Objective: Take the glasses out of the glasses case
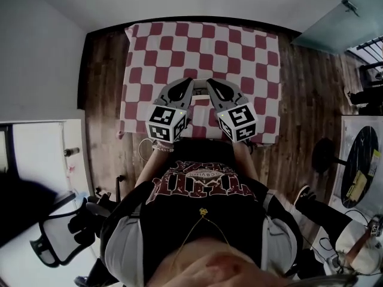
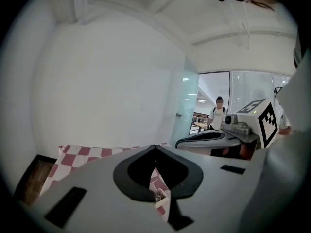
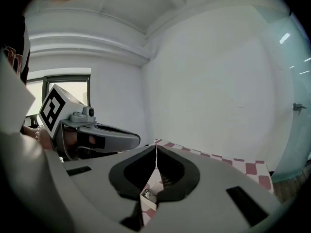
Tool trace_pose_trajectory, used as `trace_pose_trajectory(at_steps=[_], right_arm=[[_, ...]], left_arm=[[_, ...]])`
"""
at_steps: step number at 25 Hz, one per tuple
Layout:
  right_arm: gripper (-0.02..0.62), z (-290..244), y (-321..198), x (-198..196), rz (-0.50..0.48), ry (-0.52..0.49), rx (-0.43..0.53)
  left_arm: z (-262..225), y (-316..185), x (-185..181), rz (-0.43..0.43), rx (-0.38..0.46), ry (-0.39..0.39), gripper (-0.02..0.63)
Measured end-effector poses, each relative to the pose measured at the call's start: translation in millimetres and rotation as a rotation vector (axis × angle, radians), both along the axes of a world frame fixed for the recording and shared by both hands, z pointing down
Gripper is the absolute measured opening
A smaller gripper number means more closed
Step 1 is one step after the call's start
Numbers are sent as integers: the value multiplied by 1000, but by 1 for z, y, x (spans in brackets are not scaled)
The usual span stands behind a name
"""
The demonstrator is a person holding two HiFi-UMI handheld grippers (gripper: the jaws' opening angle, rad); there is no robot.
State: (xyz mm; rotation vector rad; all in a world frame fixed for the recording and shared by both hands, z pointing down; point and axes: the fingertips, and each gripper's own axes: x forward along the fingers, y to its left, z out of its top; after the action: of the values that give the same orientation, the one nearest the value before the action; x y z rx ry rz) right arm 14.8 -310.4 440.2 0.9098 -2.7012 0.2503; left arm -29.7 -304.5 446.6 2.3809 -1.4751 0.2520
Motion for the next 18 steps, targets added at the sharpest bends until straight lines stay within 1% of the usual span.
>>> trace_pose_trajectory(at_steps=[7, 14, 18], right_arm=[[21, 14, -8, -19, 30, 25, -33], [21, 40, -7, -22, 62, 60, -97], [21, 61, -8, -21, 59, 122, -122]], left_arm=[[17, -8, -19, 29, -52, 8, -2], [52, -4, -28, 60, -149, 26, -2], [66, -2, -30, 73, -183, 17, -2]])
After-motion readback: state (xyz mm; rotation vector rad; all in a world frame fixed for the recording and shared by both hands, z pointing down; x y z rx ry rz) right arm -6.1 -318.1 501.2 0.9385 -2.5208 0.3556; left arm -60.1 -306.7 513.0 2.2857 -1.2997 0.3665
